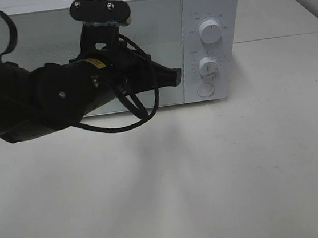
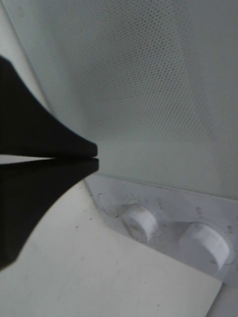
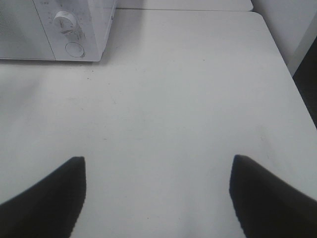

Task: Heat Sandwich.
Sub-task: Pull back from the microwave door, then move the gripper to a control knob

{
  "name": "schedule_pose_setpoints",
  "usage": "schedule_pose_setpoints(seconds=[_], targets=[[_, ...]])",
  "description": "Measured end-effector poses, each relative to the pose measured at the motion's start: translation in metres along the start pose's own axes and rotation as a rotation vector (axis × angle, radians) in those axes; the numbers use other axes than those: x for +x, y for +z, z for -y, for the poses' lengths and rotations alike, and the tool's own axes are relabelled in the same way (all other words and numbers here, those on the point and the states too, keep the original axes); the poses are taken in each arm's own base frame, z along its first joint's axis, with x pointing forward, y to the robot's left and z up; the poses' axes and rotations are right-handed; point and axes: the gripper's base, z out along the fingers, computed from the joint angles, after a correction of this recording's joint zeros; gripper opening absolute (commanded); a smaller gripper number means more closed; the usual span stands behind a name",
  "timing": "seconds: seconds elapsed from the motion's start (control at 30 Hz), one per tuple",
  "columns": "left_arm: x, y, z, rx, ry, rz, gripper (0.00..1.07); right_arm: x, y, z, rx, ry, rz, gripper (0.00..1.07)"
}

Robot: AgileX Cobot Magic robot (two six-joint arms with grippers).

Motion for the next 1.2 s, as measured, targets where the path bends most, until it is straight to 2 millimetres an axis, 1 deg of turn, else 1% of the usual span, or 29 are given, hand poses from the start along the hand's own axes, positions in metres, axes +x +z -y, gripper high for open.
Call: schedule_pose_setpoints(seconds=[0.07, 0.13, 0.17, 0.23, 0.27, 0.3, 0.33, 0.37, 0.4, 0.43, 0.47, 0.5, 0.53, 0.57, 0.6, 0.63, 0.67, 0.77, 0.8, 0.83, 0.9, 0.93, 0.97, 1.03, 1.07, 1.1, 1.13, 1.2], targets=[[0.001, -0.003, 0.000, 0.014, -0.002, -0.022, 0.01, 0.000, 0.000, 0.000, 0.000, 0.000, 0.000, 0.76], [0.004, -0.012, 0.003, 0.070, -0.006, -0.114, 0.04, 0.000, 0.000, 0.000, 0.000, 0.000, 0.000, 0.76], [0.004, -0.012, 0.003, 0.070, -0.006, -0.114, 0.04, 0.000, 0.000, 0.000, 0.000, 0.000, 0.000, 0.76], [0.007, -0.019, 0.008, 0.130, 0.002, -0.202, 0.12, 0.000, 0.000, 0.000, 0.000, 0.000, 0.000, 0.76], [0.008, -0.022, 0.010, 0.149, 0.007, -0.232, 0.28, 0.000, 0.000, 0.000, 0.000, 0.000, 0.000, 0.76], [0.010, -0.023, 0.011, 0.169, 0.014, -0.264, 0.37, 0.000, 0.000, 0.000, 0.000, 0.000, 0.000, 0.76], [0.010, -0.023, 0.011, 0.169, 0.014, -0.264, 0.37, 0.000, 0.000, 0.000, 0.000, 0.000, 0.000, 0.76], [0.015, -0.026, 0.012, 0.197, 0.028, -0.322, 0.50, 0.000, 0.000, 0.000, 0.000, 0.000, 0.000, 0.76], [0.017, -0.027, 0.011, 0.211, 0.031, -0.357, 0.75, 0.000, 0.000, 0.000, 0.000, 0.000, 0.000, 0.76], [0.020, -0.028, 0.010, 0.222, 0.031, -0.393, 0.86, 0.000, 0.000, 0.000, 0.000, 0.000, 0.000, 0.76], [0.020, -0.028, 0.010, 0.222, 0.031, -0.393, 0.86, 0.000, 0.000, 0.000, 0.000, 0.000, 0.000, 0.76], [0.022, -0.030, 0.004, 0.235, 0.020, -0.452, 0.92, 0.000, 0.000, 0.000, 0.000, 0.000, 0.000, 0.76], [0.022, -0.032, -0.001, 0.239, 0.011, -0.479, 1.02, 0.000, 0.000, 0.000, 0.000, 0.000, 0.000, 0.76], [0.022, -0.034, -0.005, 0.243, 0.002, -0.507, 1.04, 0.000, 0.000, 0.000, 0.000, 0.000, 0.000, 0.76], [0.022, -0.034, -0.005, 0.243, 0.002, -0.507, 1.04, 0.000, 0.000, 0.000, 0.000, 0.000, 0.000, 0.76], [0.020, -0.036, -0.010, 0.244, -0.004, -0.524, 1.05, 0.000, 0.000, 0.000, 0.000, 0.000, 0.000, 0.76], [0.018, -0.040, -0.020, 0.249, -0.015, -0.565, 1.04, 0.000, 0.000, 0.000, 0.000, 0.000, 0.000, 0.76], [0.012, -0.049, -0.036, 0.248, -0.042, -0.607, 1.04, 0.000, 0.000, 0.000, 0.000, 0.000, 0.000, 0.76], [0.012, -0.049, -0.036, 0.248, -0.042, -0.607, 1.04, 0.000, 0.000, 0.000, 0.000, 0.000, 0.000, 0.76], [0.009, -0.055, -0.050, 0.242, -0.059, -0.636, 1.04, 0.000, 0.000, 0.000, 0.000, 0.000, 0.000, 0.76], [0.003, -0.063, -0.062, 0.238, -0.075, -0.657, 1.04, 0.000, 0.000, 0.000, 0.000, 0.000, 0.000, 0.76], [0.003, -0.063, -0.062, 0.238, -0.075, -0.657, 1.04, 0.000, 0.000, 0.000, 0.000, 0.000, 0.000, 0.76], [-0.001, -0.071, -0.075, 0.226, -0.096, -0.677, 1.04, 0.000, 0.000, 0.000, 0.000, 0.000, 0.000, 0.76], [-0.005, -0.079, -0.091, 0.202, -0.139, -0.693, 1.04, 0.000, 0.000, 0.000, 0.000, 0.000, 0.000, 0.76], [-0.007, -0.084, -0.098, 0.192, -0.161, -0.704, 1.04, 0.000, 0.000, 0.000, 0.000, 0.000, 0.000, 0.76], [-0.007, -0.084, -0.098, 0.192, -0.161, -0.704, 1.04, 0.000, 0.000, 0.000, 0.000, 0.000, 0.000, 0.76], [-0.011, -0.095, -0.115, 0.159, -0.208, -0.716, 1.04, 0.000, 0.000, 0.000, 0.000, 0.000, 0.000, 0.76], [-0.014, -0.105, -0.131, 0.126, -0.247, -0.724, 1.04, 0.000, 0.000, 0.000, 0.000, 0.000, 0.000, 0.76]])
